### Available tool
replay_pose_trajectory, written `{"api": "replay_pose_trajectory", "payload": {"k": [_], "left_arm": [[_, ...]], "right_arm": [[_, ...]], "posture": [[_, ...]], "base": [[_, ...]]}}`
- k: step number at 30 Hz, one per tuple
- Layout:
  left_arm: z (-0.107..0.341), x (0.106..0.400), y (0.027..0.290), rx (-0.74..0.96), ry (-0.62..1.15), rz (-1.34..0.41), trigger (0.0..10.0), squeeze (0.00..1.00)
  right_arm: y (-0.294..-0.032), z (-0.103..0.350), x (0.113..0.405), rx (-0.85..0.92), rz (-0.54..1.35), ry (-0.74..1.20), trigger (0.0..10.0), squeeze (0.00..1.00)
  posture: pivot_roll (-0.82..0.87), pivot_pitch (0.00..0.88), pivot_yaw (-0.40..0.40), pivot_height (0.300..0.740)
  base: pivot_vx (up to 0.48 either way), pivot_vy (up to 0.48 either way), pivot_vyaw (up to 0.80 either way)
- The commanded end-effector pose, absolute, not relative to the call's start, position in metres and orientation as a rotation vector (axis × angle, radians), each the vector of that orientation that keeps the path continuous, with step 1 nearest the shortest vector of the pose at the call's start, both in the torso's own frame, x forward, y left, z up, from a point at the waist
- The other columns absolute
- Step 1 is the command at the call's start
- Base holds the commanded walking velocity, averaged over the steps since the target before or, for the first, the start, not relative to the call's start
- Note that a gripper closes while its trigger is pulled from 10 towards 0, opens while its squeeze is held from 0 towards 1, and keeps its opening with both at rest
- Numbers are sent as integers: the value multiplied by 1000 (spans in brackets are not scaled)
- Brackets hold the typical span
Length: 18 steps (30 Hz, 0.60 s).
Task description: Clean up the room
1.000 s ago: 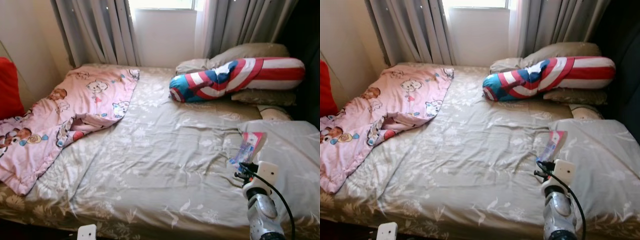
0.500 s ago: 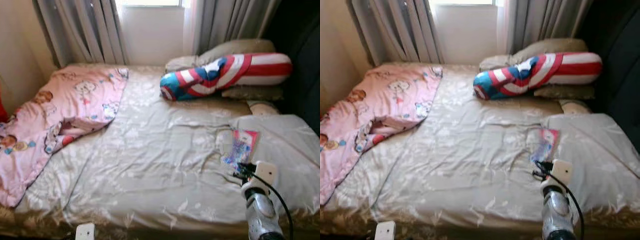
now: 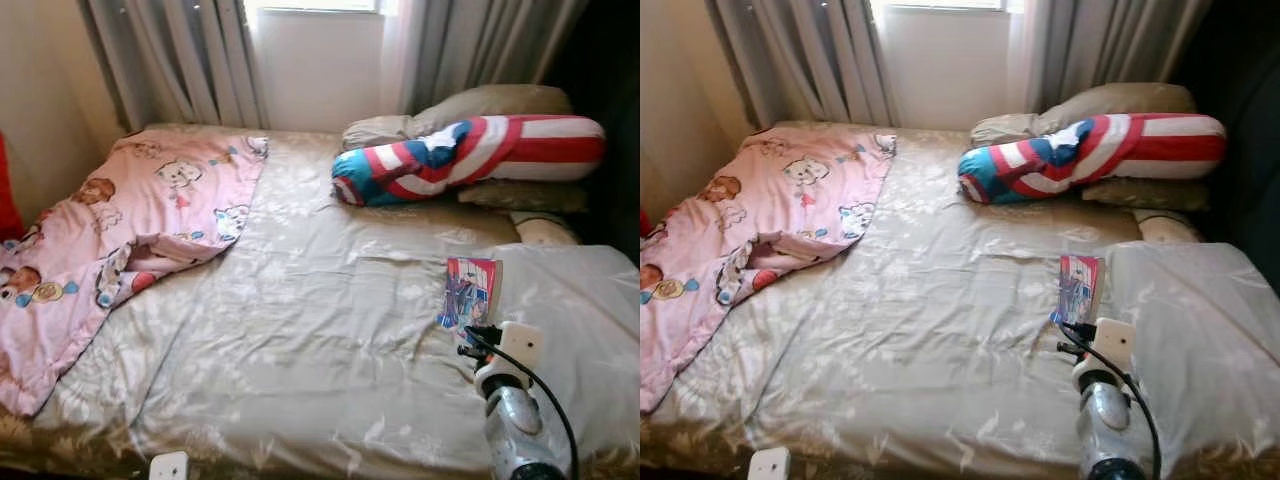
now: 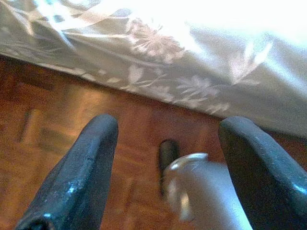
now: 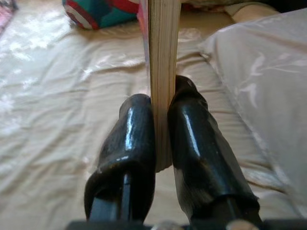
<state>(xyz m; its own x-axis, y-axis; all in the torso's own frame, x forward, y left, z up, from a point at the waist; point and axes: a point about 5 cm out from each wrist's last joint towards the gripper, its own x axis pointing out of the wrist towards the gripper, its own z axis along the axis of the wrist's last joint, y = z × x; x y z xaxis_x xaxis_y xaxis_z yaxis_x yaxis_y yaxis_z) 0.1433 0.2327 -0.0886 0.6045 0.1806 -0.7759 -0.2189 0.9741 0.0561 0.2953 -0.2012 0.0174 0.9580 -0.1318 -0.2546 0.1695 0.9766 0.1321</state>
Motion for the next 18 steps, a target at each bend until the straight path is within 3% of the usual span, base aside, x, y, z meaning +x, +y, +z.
{"api": "replay_pose_trajectory", "payload": {"k": [1, 11, 18], "left_arm": [[-87, 150, 227, -52, 880, 212, 10000, 0], [-88, 149, 227, -49, 889, 213, 10000, 0], [-87, 149, 231, -66, 873, 240, 10000, 0]], "right_arm": [[-216, 24, 296, 135, -195, 213, 10000, 0], [-214, 28, 300, 123, -177, 197, 10000, 0], [-200, 33, 304, 143, -42, 169, 10000, 0]], "posture": [[-51, 0, -21, 740], [-48, 0, -24, 740], [-58, 0, -20, 740]], "base": [[292, 0, -400], [27, 0, 0], [0, 0, 0]]}}
